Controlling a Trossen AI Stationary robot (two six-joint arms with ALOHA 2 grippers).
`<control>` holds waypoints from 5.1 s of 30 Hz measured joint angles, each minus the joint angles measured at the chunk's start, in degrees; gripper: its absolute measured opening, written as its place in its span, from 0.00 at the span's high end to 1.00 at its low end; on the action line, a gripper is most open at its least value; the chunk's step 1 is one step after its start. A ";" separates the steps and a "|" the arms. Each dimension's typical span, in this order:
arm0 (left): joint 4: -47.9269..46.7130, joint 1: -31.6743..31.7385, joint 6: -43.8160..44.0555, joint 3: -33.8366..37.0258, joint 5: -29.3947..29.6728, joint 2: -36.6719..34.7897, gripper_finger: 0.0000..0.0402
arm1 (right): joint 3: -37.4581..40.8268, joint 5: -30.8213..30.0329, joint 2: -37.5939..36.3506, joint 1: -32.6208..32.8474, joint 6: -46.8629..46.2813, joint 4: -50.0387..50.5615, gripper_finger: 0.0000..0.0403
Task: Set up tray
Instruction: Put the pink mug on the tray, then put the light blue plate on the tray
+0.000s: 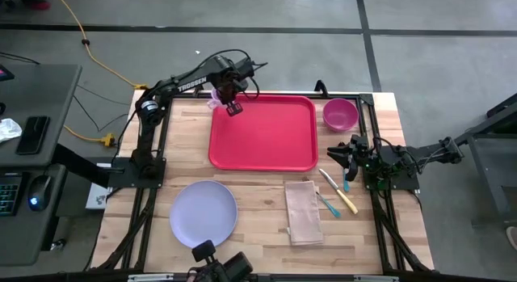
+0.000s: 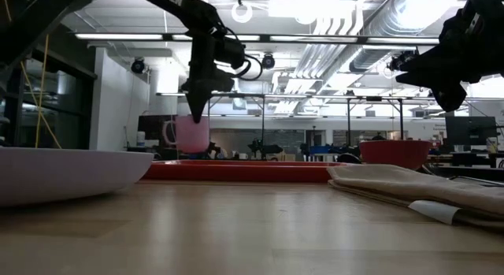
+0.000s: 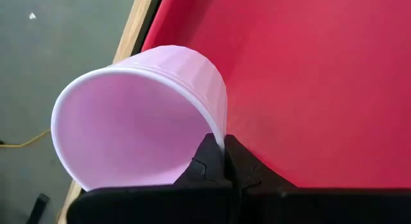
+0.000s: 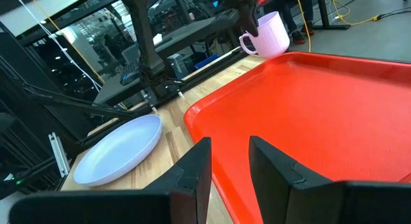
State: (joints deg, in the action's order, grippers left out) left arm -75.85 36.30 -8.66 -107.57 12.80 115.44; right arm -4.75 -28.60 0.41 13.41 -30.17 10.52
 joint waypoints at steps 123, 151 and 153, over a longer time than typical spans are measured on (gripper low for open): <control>-14.47 -1.73 7.22 -23.27 -4.40 4.85 0.41 | 0.02 0.25 0.00 0.00 0.19 -0.02 0.79; -14.17 -9.08 13.66 -27.32 -6.61 3.07 0.41 | 0.02 1.43 0.00 -0.01 0.61 0.00 0.79; -14.17 -8.97 13.82 -27.30 -10.63 3.07 0.41 | 0.02 1.49 0.00 0.00 0.63 0.00 0.79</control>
State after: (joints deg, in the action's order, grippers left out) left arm -90.02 27.33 5.16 -134.87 2.17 118.52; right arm -4.73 -27.11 0.41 13.41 -29.55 10.52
